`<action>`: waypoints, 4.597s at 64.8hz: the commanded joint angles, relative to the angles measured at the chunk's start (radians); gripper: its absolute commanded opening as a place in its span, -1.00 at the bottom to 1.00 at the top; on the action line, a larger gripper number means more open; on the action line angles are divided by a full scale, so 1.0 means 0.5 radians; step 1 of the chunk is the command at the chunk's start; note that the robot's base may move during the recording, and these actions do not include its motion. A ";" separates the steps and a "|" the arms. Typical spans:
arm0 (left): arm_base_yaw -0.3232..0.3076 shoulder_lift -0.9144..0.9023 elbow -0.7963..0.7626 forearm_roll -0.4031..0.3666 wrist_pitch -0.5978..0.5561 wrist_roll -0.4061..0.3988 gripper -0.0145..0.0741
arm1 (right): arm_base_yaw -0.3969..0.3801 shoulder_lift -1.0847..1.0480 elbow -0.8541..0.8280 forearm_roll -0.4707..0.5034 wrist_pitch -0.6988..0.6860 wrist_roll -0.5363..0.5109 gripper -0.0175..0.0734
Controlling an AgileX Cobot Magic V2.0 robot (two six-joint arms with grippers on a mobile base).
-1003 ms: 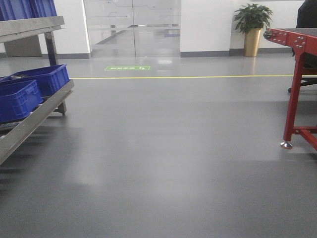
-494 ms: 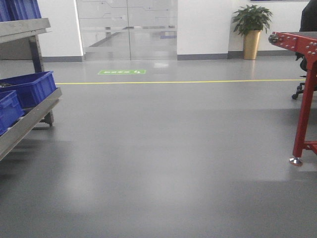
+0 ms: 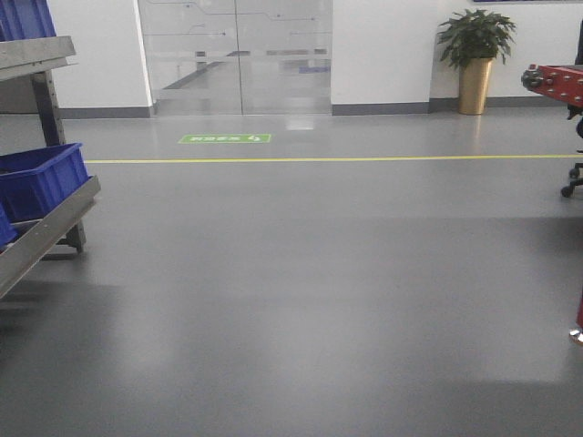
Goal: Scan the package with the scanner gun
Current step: 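Drive the base forward along the floor past the blue-crate shelf, then turn the base and approach the red workbench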
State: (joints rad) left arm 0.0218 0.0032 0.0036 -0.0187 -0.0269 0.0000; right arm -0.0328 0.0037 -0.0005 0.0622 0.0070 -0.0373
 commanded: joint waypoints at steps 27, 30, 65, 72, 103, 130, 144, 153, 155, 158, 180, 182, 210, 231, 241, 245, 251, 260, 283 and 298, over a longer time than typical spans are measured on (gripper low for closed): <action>0.007 -0.006 -0.007 0.003 -0.031 0.000 -0.92 | -0.008 -0.007 0.001 0.001 -0.044 -0.007 -0.95; 0.007 -0.006 -0.007 0.003 -0.031 0.000 -0.92 | -0.008 -0.007 0.001 0.001 -0.044 -0.007 -0.95; 0.007 -0.006 -0.007 0.003 -0.031 0.000 -0.92 | -0.008 -0.007 0.001 0.001 -0.044 -0.007 -0.95; 0.007 -0.006 -0.007 0.003 -0.031 0.000 -0.92 | -0.008 -0.007 0.001 0.001 -0.044 -0.007 -0.95; 0.007 -0.006 -0.007 0.003 -0.031 0.000 -0.92 | -0.008 -0.007 0.001 0.001 -0.044 -0.007 -0.95; 0.007 -0.006 -0.007 0.003 -0.031 0.000 -0.92 | -0.008 -0.007 0.001 0.001 -0.044 -0.007 -0.95; 0.007 -0.006 -0.007 0.003 -0.031 0.000 -0.92 | -0.008 -0.007 0.001 0.001 -0.044 -0.007 -0.95; 0.007 -0.006 -0.007 0.003 -0.031 0.000 -0.92 | -0.008 -0.007 0.001 0.001 -0.044 -0.007 -0.95; 0.007 -0.006 -0.007 0.003 -0.031 0.000 -0.92 | -0.008 -0.007 0.001 0.001 -0.044 -0.007 -0.95; 0.007 -0.006 -0.007 0.003 -0.031 0.000 -0.92 | -0.008 -0.007 0.001 0.001 -0.044 -0.007 -0.95; 0.007 -0.006 -0.007 0.003 -0.031 0.000 -0.92 | -0.008 -0.007 0.001 0.001 -0.044 -0.007 -0.95; 0.007 -0.006 -0.007 0.003 -0.031 0.000 -0.92 | -0.008 -0.007 0.001 0.001 -0.044 -0.007 -0.95; 0.007 -0.006 -0.007 0.003 -0.031 0.000 -0.92 | -0.008 -0.007 0.001 0.001 -0.044 -0.007 -0.95; 0.007 -0.006 -0.007 0.003 -0.031 0.000 -0.92 | -0.008 -0.007 0.001 0.001 -0.044 -0.007 -0.95; 0.007 -0.006 -0.007 0.003 -0.031 0.000 -0.92 | -0.008 -0.007 0.001 0.001 -0.044 -0.007 -0.95; 0.007 -0.006 -0.007 0.003 -0.031 0.000 -0.92 | -0.008 -0.007 0.001 0.001 -0.044 -0.007 -0.95; 0.007 -0.006 -0.007 0.003 -0.031 0.000 -0.92 | -0.008 -0.007 0.001 0.001 -0.044 -0.007 -0.95; 0.007 -0.006 -0.007 0.003 -0.031 0.000 -0.92 | -0.008 -0.007 0.001 0.001 -0.044 -0.007 -0.95; 0.007 -0.006 -0.007 0.003 -0.031 0.000 -0.92 | -0.008 -0.007 0.001 0.001 -0.044 -0.007 -0.95; 0.007 -0.006 -0.007 0.003 -0.031 0.000 -0.92 | -0.008 -0.007 0.001 0.001 -0.044 -0.007 -0.95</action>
State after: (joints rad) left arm 0.0218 0.0032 0.0036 -0.0187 -0.0269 0.0000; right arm -0.0328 0.0037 -0.0005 0.0622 0.0070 -0.0373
